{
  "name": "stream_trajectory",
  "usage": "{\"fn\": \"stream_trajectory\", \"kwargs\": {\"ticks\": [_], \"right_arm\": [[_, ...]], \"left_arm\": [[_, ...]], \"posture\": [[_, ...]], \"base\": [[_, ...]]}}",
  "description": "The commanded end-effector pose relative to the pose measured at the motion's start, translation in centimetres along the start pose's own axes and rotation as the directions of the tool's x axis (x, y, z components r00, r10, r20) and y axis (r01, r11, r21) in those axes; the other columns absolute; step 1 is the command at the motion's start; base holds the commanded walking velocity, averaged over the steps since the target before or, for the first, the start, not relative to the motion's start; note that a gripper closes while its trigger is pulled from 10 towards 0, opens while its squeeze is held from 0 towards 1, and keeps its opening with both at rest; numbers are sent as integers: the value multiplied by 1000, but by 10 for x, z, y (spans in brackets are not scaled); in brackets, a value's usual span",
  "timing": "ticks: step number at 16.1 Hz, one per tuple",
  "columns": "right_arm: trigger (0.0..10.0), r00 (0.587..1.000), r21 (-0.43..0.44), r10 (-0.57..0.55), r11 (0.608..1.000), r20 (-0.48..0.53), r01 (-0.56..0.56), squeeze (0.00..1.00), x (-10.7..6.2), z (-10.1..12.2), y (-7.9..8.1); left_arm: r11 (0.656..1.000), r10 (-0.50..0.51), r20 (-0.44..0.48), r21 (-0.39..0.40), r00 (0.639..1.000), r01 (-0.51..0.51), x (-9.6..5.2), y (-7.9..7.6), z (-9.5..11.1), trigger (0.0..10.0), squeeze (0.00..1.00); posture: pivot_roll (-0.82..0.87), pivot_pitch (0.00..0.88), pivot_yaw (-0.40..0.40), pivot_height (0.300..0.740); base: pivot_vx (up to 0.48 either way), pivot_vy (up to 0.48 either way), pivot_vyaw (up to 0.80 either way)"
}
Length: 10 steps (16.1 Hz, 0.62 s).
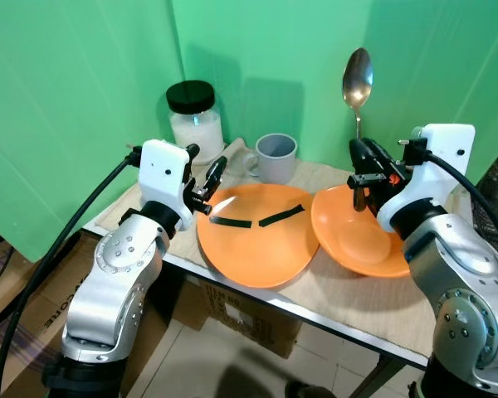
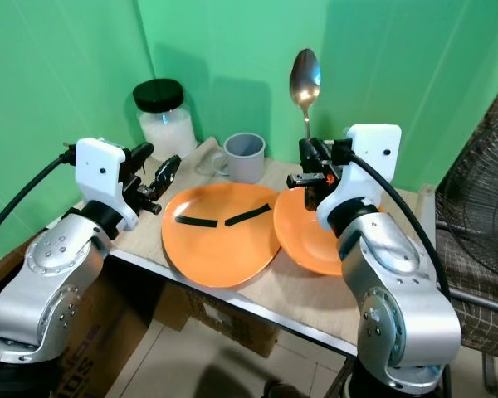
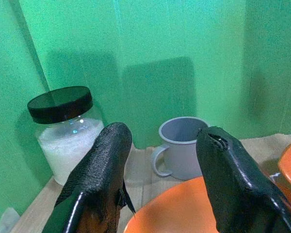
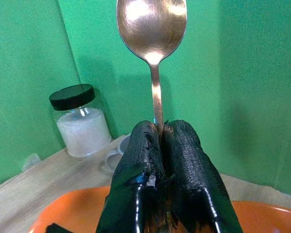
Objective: Setting the table
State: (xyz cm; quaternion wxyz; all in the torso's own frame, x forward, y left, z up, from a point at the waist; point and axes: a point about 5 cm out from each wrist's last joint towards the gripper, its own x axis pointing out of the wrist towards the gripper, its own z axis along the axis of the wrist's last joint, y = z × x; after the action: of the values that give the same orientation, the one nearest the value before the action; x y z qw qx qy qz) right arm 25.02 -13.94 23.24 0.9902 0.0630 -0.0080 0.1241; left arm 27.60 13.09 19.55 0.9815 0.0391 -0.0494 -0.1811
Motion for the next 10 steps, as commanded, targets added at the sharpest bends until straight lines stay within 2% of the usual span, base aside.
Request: {"fn": "stream_trajectory", "kwargs": {"ticks": [1, 2, 5, 6, 10], "right_arm": [[10000, 1000, -11, 4, 1000, 22, -4, 0, 0, 3, 4], [10000, 1000, -20, -5, 1000, 15, 5, 0, -1, 1, 3], [10000, 1000, -37, -5, 999, 10, 5, 0, -1, 0, 3], [10000, 1000, -40, -8, 999, 5, 8, 0, -1, -2, 4], [10000, 1000, -48, -5, 999, -8, 4, 0, -4, -6, 6]], "left_arm": [[1000, 29, -4, -7, 1000, -29, 1, 5, 1, 10000, 0], [999, 27, -6, -18, 1000, -27, 1, 2, 0, 10000, 0], [999, 44, -10, -24, 999, -44, 0, 5, -1, 10000, 0], [999, 41, -9, -17, 999, -41, 0, 6, -1, 10000, 0], [999, 43, -16, -1, 999, -43, -3, 6, -2, 10000, 0]], "posture": [[-22, 0, 80, 740], [-18, 0, 80, 740], [-20, 0, 83, 740], [-15, 0, 90, 740], [-4, 0, 80, 740]], "base": [[0, 0, 0], [0, 0, -800], [0, 0, 0], [0, 0, -800], [0, 0, 0]]}}
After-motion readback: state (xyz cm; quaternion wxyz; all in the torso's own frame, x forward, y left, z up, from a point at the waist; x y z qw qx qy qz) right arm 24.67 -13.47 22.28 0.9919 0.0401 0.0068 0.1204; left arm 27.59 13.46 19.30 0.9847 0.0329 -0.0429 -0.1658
